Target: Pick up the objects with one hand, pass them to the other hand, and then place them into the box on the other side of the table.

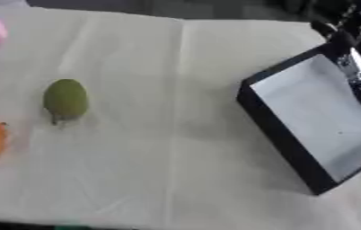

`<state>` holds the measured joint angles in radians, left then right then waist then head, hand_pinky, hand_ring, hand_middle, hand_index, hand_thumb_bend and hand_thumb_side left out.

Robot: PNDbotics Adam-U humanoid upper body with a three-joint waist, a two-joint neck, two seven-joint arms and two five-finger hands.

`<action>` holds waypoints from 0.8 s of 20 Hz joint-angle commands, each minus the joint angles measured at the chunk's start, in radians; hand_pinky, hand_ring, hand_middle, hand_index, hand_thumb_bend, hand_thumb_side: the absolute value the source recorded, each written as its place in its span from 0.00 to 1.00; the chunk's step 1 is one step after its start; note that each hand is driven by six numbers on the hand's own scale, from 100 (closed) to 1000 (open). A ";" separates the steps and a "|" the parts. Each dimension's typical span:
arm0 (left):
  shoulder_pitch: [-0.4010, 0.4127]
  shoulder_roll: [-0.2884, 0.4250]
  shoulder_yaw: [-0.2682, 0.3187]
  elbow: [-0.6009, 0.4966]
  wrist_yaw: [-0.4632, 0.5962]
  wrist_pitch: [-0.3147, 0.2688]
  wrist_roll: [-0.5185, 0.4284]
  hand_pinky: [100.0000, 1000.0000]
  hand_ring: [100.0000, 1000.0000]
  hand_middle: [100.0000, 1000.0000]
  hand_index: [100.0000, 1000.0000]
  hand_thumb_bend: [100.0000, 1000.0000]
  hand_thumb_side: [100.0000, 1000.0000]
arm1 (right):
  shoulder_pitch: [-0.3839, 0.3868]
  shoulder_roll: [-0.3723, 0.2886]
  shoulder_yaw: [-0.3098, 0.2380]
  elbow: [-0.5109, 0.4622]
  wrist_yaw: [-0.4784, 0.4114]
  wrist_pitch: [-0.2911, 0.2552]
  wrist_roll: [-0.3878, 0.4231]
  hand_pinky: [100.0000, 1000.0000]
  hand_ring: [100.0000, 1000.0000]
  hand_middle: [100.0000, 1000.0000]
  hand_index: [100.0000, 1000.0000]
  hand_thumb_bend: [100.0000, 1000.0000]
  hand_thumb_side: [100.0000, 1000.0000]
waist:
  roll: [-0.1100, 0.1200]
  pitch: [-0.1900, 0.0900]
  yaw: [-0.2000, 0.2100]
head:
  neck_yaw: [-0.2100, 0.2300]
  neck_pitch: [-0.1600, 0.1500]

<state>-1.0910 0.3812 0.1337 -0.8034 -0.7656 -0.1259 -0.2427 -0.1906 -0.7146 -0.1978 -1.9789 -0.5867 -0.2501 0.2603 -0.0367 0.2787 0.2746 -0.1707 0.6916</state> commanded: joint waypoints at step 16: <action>0.203 -0.251 -0.050 -0.418 -0.045 -0.179 0.243 0.70 0.45 0.33 0.44 0.00 0.07 | -0.320 -0.142 0.251 0.092 0.177 0.029 0.204 1.00 1.00 0.93 1.00 0.00 0.10 | -0.013 -0.039 -0.011 | -0.095 0.026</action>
<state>-0.8736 0.1311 0.0899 -1.1862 -0.8072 -0.2907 -0.0206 -0.4940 -0.8304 0.0441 -1.9003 -0.4328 -0.2185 0.4510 -0.0514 0.2675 0.2649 -0.2535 0.7139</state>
